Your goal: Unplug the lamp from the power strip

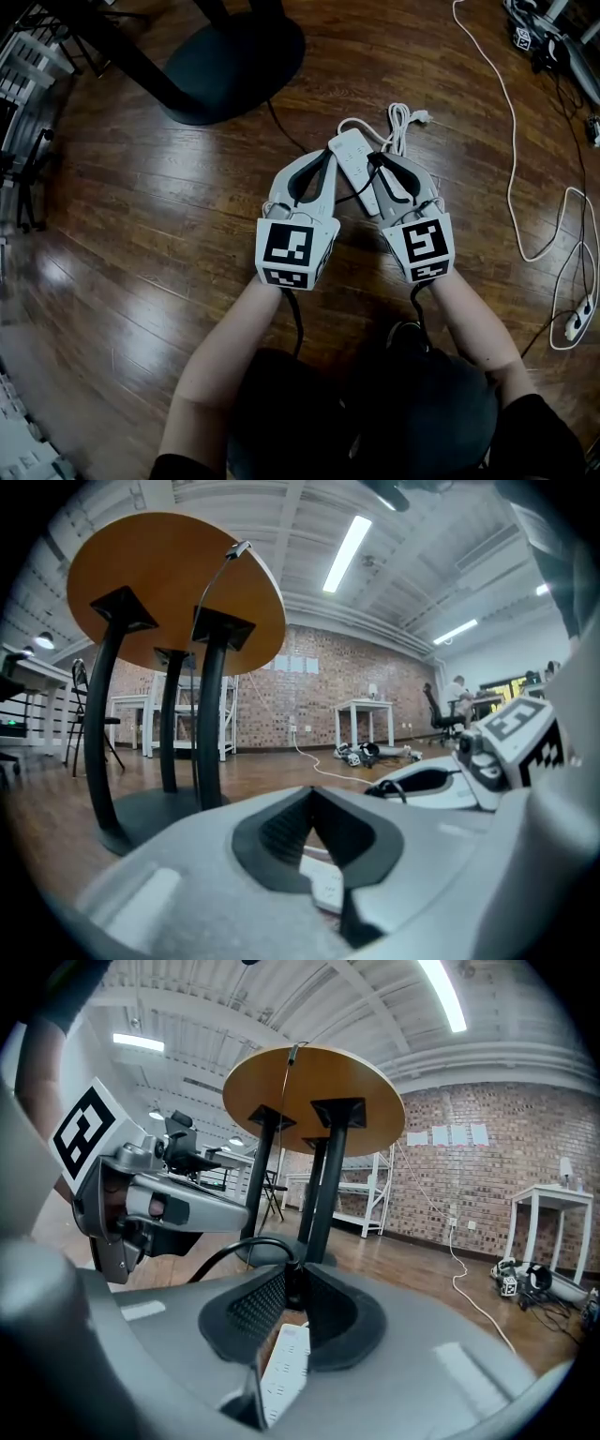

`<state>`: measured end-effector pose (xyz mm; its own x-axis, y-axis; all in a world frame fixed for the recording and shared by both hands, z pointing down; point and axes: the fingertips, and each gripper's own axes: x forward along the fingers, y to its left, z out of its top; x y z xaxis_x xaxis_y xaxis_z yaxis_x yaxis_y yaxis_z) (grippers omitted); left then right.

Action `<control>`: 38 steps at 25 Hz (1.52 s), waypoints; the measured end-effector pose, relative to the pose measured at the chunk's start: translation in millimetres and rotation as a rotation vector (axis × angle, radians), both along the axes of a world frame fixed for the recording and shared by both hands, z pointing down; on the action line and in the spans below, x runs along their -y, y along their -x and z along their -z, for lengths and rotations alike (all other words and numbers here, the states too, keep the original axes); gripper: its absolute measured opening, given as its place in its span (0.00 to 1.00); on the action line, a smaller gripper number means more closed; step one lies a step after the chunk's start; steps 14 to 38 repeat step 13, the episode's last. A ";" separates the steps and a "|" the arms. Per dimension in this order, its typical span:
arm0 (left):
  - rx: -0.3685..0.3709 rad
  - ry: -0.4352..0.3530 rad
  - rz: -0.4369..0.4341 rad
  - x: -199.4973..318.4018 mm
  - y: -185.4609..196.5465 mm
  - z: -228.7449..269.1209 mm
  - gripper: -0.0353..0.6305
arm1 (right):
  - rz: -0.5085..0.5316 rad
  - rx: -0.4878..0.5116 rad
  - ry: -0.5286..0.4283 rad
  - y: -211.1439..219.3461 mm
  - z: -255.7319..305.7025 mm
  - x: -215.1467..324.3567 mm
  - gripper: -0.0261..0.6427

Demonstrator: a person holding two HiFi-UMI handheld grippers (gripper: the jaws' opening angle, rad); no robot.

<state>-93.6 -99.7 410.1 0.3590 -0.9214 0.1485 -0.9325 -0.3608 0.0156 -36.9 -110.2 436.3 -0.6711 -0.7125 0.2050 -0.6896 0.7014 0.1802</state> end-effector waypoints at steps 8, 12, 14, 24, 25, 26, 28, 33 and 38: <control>0.032 -0.023 0.012 -1.4 8.7 -2.8 0.05 | -0.005 0.022 -0.009 -0.6 6.8 0.0 0.12; 0.036 -0.022 0.013 -2.5 10.4 -3.2 0.05 | -0.001 0.024 -0.008 0.2 3.4 -1.5 0.12; 0.037 -0.022 0.012 -2.8 10.6 -3.3 0.05 | 0.002 0.026 -0.007 1.4 3.6 -2.4 0.12; 0.037 -0.022 0.012 -2.8 10.6 -3.3 0.05 | 0.002 0.026 -0.007 1.4 3.6 -2.4 0.12; 0.037 -0.022 0.012 -2.8 10.6 -3.3 0.05 | 0.002 0.026 -0.007 1.4 3.6 -2.4 0.12; 0.037 -0.022 0.012 -2.8 10.6 -3.3 0.05 | 0.002 0.026 -0.007 1.4 3.6 -2.4 0.12; 0.037 -0.022 0.012 -2.8 10.6 -3.3 0.05 | 0.002 0.026 -0.007 1.4 3.6 -2.4 0.12; 0.037 -0.022 0.012 -2.8 10.6 -3.3 0.05 | 0.002 0.026 -0.007 1.4 3.6 -2.4 0.12; 0.037 -0.022 0.012 -2.8 10.6 -3.3 0.05 | 0.002 0.026 -0.007 1.4 3.6 -2.4 0.12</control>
